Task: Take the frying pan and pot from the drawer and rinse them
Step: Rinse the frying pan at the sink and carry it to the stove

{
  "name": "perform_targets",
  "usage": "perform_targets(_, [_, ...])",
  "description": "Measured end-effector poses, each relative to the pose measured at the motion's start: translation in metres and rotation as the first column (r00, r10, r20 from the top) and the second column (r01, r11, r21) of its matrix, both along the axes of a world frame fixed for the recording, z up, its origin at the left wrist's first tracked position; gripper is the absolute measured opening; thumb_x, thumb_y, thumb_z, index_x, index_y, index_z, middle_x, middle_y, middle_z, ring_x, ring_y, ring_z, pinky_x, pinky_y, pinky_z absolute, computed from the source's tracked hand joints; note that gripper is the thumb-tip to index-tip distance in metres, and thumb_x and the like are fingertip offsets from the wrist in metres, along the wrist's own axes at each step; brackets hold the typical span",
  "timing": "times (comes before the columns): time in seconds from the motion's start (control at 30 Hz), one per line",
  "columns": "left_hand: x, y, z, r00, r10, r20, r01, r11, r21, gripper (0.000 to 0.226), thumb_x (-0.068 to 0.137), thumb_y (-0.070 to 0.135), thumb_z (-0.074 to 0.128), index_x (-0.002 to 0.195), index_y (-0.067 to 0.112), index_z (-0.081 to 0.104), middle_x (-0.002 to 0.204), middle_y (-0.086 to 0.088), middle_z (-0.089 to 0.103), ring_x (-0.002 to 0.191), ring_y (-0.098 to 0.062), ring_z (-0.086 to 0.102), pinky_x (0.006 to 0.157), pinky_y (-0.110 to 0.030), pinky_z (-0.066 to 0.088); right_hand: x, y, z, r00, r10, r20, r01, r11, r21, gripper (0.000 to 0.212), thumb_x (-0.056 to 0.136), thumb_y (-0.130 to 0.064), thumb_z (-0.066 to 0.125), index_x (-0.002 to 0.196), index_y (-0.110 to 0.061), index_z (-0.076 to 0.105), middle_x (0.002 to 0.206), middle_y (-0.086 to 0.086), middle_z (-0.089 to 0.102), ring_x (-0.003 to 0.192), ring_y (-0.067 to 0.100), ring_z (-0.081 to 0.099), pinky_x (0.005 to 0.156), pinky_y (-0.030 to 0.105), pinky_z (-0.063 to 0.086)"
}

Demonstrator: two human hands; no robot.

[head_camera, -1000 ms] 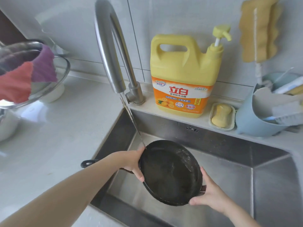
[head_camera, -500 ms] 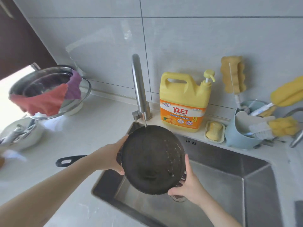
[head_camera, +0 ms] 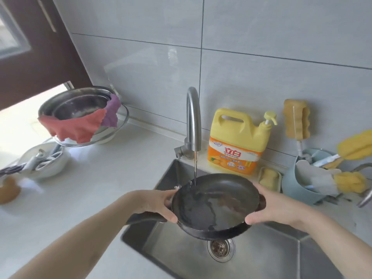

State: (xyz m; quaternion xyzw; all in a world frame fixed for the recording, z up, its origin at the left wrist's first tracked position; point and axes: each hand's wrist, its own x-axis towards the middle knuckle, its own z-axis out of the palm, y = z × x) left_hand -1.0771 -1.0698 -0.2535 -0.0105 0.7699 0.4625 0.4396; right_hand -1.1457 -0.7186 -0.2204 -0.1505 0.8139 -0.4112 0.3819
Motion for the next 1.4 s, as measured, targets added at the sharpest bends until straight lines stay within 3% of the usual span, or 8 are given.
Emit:
perform_targets(0.1, [-0.007,-0.011,0.025,0.994,-0.097,0.045,0.103,0.985,-0.136,0.079,0.075,0.017,0.081,0.14,0.039,0.041,0.121,0.004,0.068,0.117,-0.03,0.062,0.096,-0.042,0.052,0.036,-0.004,-0.046,0.985,-0.13,0.117,0.139,0.988,-0.067,0.136,0.043,-0.024,0.096,0.154,-0.033,0.017,0.138,-0.006,0.054,0.109,0.007,0.065,0.093,0.029,0.052])
perform_targets(0.23, [-0.01,-0.016,0.046,0.985,-0.115,-0.129,0.053,0.912,-0.406,0.095,0.07,0.015,0.086,0.143,0.034,0.029,0.091,0.03,0.063,0.087,0.003,0.061,0.088,-0.022,0.049,0.079,-0.038,-0.102,0.943,-0.267,0.2,0.308,0.927,-0.213,0.137,0.052,0.004,0.088,0.15,-0.046,0.007,0.134,-0.017,0.048,0.094,0.021,0.073,0.078,0.03,0.057])
perform_targets(0.37, [-0.007,-0.018,0.034,0.92,-0.179,-0.347,-0.053,0.823,-0.566,0.123,0.061,0.026,0.087,0.147,0.048,0.003,0.115,0.009,0.063,0.089,-0.015,0.056,0.085,-0.029,0.047,0.08,-0.054,-0.126,0.914,-0.381,0.141,0.406,0.868,-0.286,0.154,0.038,-0.014,0.095,0.144,-0.057,-0.008,0.138,-0.02,0.047,0.099,0.009,0.07,0.085,0.03,0.056])
perform_targets(0.6, [0.003,0.015,-0.024,0.738,0.042,-0.673,-0.344,0.882,-0.323,0.134,0.065,0.039,0.085,0.146,0.052,-0.021,0.12,0.004,0.066,0.098,-0.021,0.065,0.086,-0.037,0.053,0.034,-0.018,-0.089,0.874,-0.361,-0.324,0.324,0.932,-0.163,0.153,0.04,-0.033,0.096,0.144,-0.059,-0.013,0.156,-0.019,0.027,0.14,0.009,0.036,0.116,0.037,0.031])
perform_targets(0.87, [0.01,0.069,-0.069,0.394,0.092,-0.915,-0.485,0.866,-0.122,0.134,0.067,0.054,0.083,0.149,0.044,-0.023,0.105,-0.005,0.066,0.094,-0.023,0.06,0.071,-0.038,0.054,0.041,0.033,-0.071,0.698,-0.367,-0.615,0.406,0.91,-0.082,0.136,0.052,-0.026,0.096,0.137,-0.049,-0.008,0.147,-0.022,0.013,0.134,-0.002,0.023,0.106,0.017,0.023])
perform_targets(1.07, [0.009,0.098,-0.056,0.067,-0.035,-0.997,-0.523,0.85,-0.065,0.116,0.063,0.044,0.082,0.15,0.016,0.011,0.099,-0.015,0.07,0.08,-0.026,0.068,0.063,-0.032,0.057,0.054,0.056,-0.062,0.491,-0.366,-0.791,0.524,0.849,-0.068,0.129,0.039,-0.021,0.098,0.147,-0.006,0.029,0.136,0.025,0.051,0.123,0.045,0.051,0.1,0.041,0.039])
perform_targets(1.17, [0.001,0.107,-0.047,-0.053,-0.041,-0.998,-0.517,0.856,-0.007,0.11,0.064,0.039,0.083,0.146,0.012,0.015,0.095,-0.017,0.068,0.082,-0.024,0.062,0.064,-0.032,0.056,0.052,0.066,-0.043,0.355,-0.315,-0.88,0.552,0.83,-0.074,0.118,0.03,-0.026,0.099,0.127,-0.002,0.036,0.102,0.033,0.063,0.098,0.031,0.055,0.082,0.037,0.049])
perform_targets(1.4, [-0.009,0.117,-0.035,-0.226,-0.051,-0.973,-0.489,0.87,0.068,0.119,0.064,0.036,0.084,0.153,0.015,0.008,0.111,-0.011,0.05,0.092,-0.022,0.052,0.082,-0.031,0.047,0.05,0.07,-0.013,0.289,-0.42,-0.861,0.508,0.829,-0.234,0.1,0.065,-0.086,0.047,0.125,-0.007,0.038,0.104,0.029,0.061,0.101,0.026,0.046,0.086,0.042,0.049])
